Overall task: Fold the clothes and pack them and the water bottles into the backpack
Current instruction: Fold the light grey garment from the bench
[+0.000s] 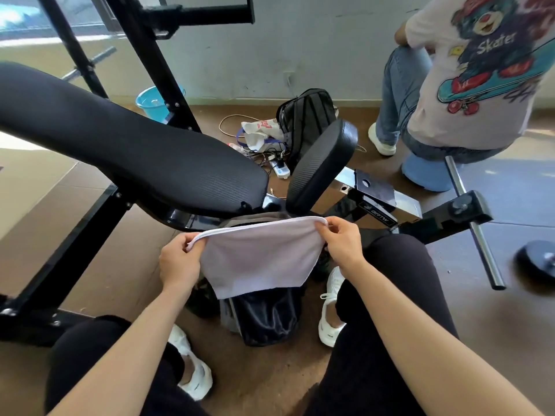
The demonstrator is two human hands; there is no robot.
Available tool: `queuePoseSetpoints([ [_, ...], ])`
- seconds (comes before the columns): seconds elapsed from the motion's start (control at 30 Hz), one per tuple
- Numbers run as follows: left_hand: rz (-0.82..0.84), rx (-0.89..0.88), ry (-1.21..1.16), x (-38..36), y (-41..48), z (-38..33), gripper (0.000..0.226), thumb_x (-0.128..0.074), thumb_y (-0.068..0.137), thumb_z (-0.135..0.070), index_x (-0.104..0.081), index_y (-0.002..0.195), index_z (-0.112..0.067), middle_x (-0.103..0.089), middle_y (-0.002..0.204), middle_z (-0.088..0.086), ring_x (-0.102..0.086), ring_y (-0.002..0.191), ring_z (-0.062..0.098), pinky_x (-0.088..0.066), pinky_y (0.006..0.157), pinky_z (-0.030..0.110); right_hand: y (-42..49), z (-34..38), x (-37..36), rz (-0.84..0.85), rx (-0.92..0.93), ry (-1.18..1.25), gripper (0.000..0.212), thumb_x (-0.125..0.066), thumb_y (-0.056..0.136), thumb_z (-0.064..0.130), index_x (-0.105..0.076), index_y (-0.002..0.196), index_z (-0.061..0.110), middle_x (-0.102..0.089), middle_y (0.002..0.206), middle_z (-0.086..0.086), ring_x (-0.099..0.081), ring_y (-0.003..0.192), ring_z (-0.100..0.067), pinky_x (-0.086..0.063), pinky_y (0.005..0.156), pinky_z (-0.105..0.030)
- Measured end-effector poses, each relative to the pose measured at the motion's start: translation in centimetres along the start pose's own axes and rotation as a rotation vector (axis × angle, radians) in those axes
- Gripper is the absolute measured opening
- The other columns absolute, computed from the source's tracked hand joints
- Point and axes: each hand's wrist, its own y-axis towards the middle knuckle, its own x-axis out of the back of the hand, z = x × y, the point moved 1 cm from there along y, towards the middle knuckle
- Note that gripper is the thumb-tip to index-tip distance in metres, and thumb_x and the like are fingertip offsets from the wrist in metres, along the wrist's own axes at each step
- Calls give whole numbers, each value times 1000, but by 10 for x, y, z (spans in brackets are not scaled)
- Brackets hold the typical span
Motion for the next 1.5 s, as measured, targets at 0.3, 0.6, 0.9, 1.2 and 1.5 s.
queuePoseSetpoints([
  [0.3,96,-134,87,0,13,-17,11,-66,98,-24,-70,87,-23,-64,71,-4,-52,65,17,-39,56,33,0,5,16,2,28,84,21,-63,100,21,-72,82,15,-60,72,-10,-55,73,-17,-53,70,-35],
  [0.6,26,-112,77,5,3,-25,7,-69,96,-23,-74,91,-22,-72,78,0,-61,71,18,-44,62,32,-4,5,21,-1,64,-161,29,-64,99,29,-67,76,10,-56,68,1,-48,67,-12,-40,65,-32],
  [0.9,18,-64,34,0,-5,-28,19,-72,93,-35,-71,78,-22,-69,70,2,-68,65,28,-60,61,43,-1,8,14,-120,42,-176,27,-68,95,31,-69,72,16,-67,70,-11,-60,64,-21,-58,68,-45],
  [1.2,142,34,-130,-28,-36,-43,36,-73,86,-43,-64,66,-14,-59,63,1,-51,63,18,-42,63,39,-21,13,-4,28,31,-95,32,-70,95,28,-60,72,7,-54,58,3,-51,52,-12,-50,54,-34],
  [1.5,345,-21,-235,-26,-64,-47,27,-70,96,-31,-66,80,-10,-60,74,12,-52,70,13,-42,67,32,-24,9,-15,124,85,-150,35,-66,98,28,-57,81,-2,-51,64,-2,-44,59,-13,-39,58,-28],
])
